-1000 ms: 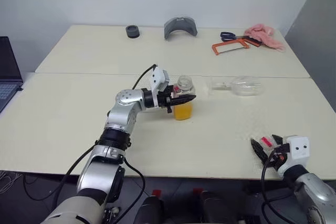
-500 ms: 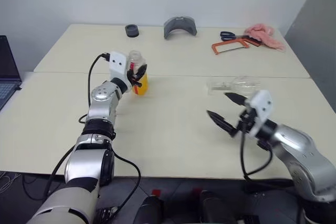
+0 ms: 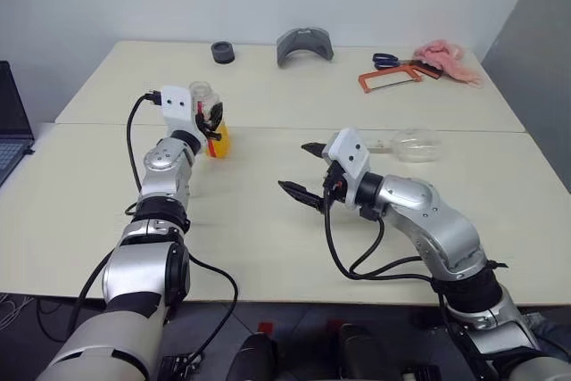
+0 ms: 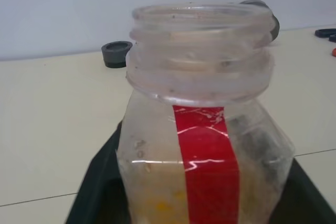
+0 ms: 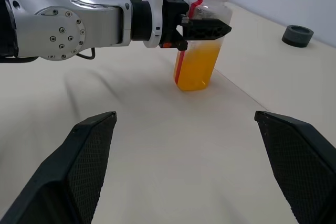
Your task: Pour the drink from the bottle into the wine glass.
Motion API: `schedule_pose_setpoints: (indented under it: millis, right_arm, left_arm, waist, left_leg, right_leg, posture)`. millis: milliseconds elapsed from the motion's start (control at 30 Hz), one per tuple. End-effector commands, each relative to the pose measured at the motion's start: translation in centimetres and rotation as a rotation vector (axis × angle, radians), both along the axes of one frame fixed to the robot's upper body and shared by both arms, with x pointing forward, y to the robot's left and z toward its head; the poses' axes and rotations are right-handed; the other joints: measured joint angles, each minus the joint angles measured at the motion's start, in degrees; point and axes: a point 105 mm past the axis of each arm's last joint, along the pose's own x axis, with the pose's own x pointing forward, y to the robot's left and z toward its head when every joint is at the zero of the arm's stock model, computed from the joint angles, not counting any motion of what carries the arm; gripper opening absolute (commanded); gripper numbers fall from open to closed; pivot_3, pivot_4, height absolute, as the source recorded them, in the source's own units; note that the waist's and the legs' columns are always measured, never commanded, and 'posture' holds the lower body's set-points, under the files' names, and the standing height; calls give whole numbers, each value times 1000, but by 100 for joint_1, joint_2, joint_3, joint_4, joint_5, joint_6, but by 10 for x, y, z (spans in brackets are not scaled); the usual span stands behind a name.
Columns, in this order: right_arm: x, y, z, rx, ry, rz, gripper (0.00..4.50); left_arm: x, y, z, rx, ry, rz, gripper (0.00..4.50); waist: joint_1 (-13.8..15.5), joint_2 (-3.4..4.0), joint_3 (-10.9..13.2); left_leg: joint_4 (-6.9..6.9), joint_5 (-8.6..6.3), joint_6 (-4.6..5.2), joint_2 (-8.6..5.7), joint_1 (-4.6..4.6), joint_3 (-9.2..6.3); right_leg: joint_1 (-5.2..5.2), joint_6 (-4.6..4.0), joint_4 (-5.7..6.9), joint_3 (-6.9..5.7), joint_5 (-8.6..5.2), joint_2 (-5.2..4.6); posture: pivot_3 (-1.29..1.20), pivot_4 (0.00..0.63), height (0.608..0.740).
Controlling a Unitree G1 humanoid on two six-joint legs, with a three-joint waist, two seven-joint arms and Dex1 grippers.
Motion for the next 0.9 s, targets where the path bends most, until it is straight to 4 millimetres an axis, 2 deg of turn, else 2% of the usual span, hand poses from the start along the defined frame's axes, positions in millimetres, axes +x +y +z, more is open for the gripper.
schedule_pose_setpoints:
  millis: [33, 133, 300, 500, 733, 900]
  right_arm:
    - [-4, 7, 10, 8, -40, 32, 4500]
    - [-6, 6, 9, 14, -27, 32, 4500]
    - [-10, 1, 2, 14, 1, 21, 4500]
    - [-15, -10, -15, 0, 47, -25, 4500]
    - [-27, -35, -39, 7, 132, -128, 4500]
    - [-33, -50, -45, 82, 209, -207, 4500]
  left_arm:
    - [-3, 5, -1, -12, -8, 13, 3520]
    - [-5, 5, -6, -9, -4, 10, 4461]
    - [-10, 7, -19, 20, 17, 12, 4487]
    - [-24, 11, -43, 57, 64, 8, 4487]
    - [-47, 11, -66, 130, 121, -54, 4487]
    - [-67, 10, -77, 168, 166, -139, 4487]
  waist:
    - [-1, 0, 0]
    - [2, 0, 0]
    - [5, 0, 0]
    - [5, 0, 0]
    - [11, 0, -1]
    - [10, 0, -2]
  left_leg:
    - [0, 0, 0, 0, -1, 0]
    - [0, 1, -2, -1, -12, -4]
    - [-2, 1, -2, -4, -15, -4]
    - [-4, 1, -2, -3, -15, -2]
    - [-4, 0, -1, -1, -12, -3]
    - [-5, 0, 0, 4, -9, -1]
  right_leg:
    - [-1, 0, 0, 0, 0, 0]
    - [-7, -1, -2, -3, 0, -3]
    - [-10, -1, -3, -2, 1, -7]
    - [-10, -1, -2, 1, 1, -7]
    - [-8, -1, -3, 2, 1, -7]
    - [-5, -1, -3, 4, 0, -7]
  posture:
    - [0, 150, 740]
    - [0, 150, 740]
    - [0, 150, 740]
    - [0, 150, 740]
    - [0, 150, 740]
    - [0, 150, 740]
